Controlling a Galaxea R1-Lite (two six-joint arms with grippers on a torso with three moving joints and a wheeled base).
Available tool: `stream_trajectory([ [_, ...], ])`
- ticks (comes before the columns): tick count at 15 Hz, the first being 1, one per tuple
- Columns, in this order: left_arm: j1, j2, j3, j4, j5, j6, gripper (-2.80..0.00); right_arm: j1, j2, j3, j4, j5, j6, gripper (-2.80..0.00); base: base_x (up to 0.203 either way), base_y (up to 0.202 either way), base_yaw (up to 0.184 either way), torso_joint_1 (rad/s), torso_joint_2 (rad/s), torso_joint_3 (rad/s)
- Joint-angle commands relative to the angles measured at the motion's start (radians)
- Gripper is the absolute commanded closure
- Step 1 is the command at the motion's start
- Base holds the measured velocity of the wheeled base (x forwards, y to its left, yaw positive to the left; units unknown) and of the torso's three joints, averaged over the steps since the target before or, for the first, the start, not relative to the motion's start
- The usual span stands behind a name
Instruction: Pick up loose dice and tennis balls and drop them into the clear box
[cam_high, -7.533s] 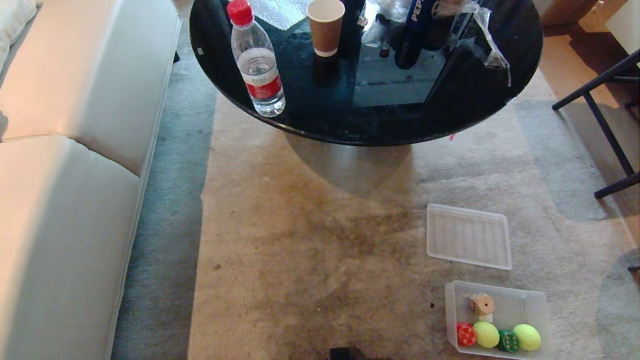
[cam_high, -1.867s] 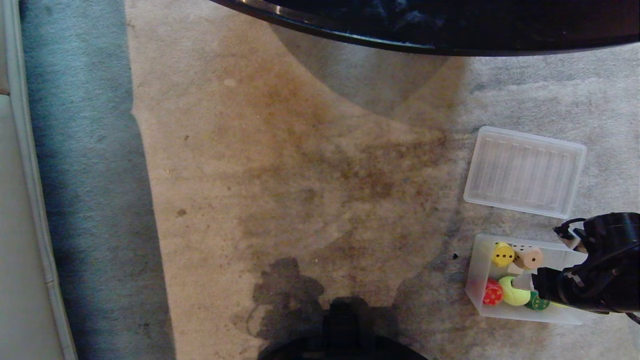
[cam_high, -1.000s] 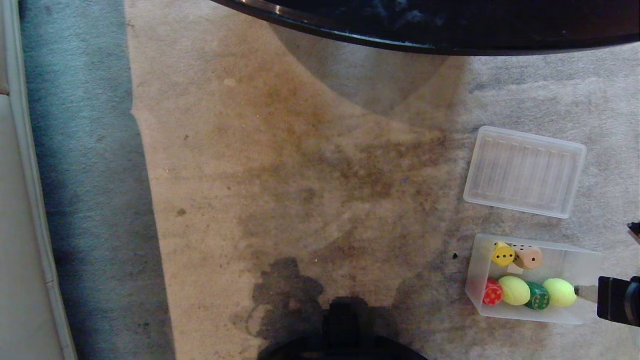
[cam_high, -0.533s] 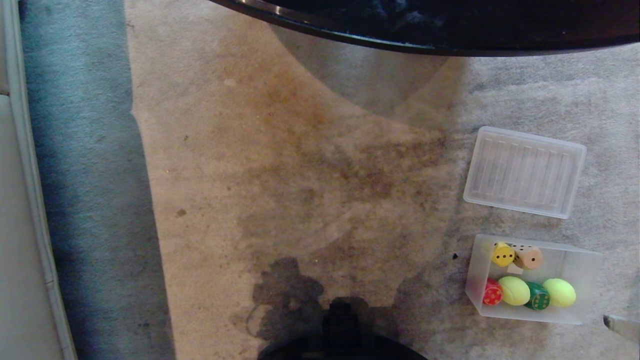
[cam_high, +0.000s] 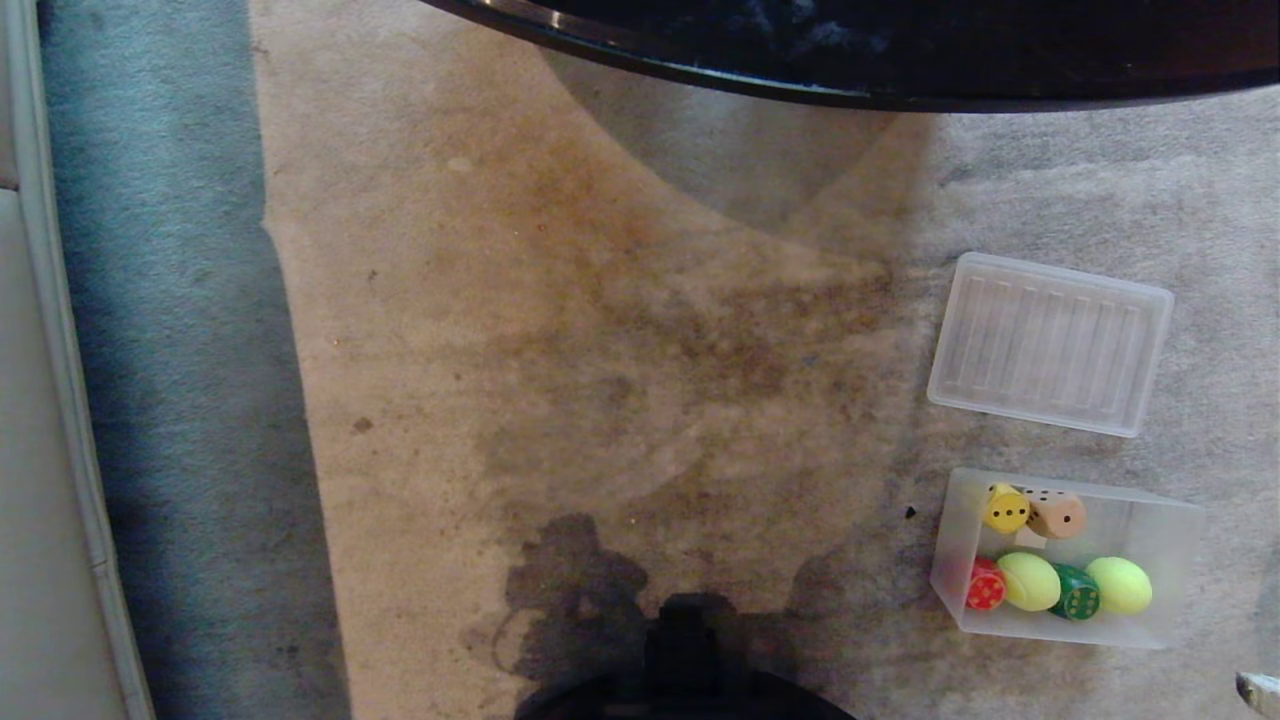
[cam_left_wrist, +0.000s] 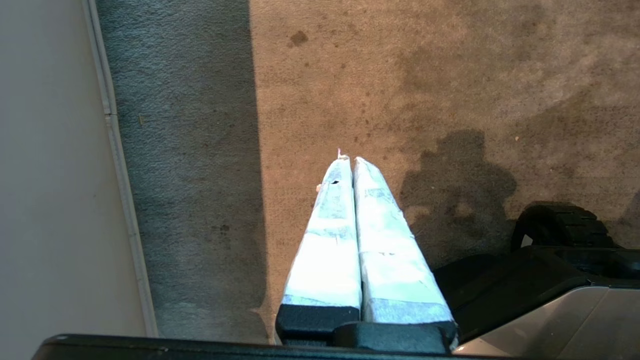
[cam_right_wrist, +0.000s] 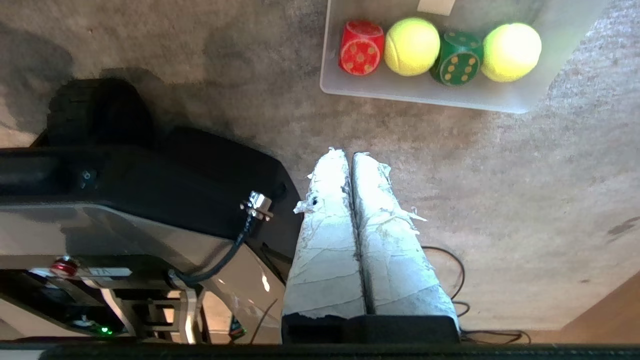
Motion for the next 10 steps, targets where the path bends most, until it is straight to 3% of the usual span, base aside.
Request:
stream_trajectory([
  [1,0.0,0.0,0.0,0.0,0.0,-0.001,0.0,0.013,-0.053,0.036,-0.002,-0.005,-0.002,0.0,0.0,0.0,0.0,0.0,0.0,0.0],
  [6,0.0,0.0,0.0,0.0,0.0,-0.001,0.0,0.086,-0.522,0.175,-0.02,-0.032,-0.009,0.0,0.0,0.0,0.0,0.0,0.0,0.0],
  [10,0.0,0.0,0.0,0.0,0.0,-0.001,0.0,0.11,-0.592,0.207,-0.023,-0.043,-0.008,0.0,0.0,0.0,0.0,0.0,0.0,0.0],
])
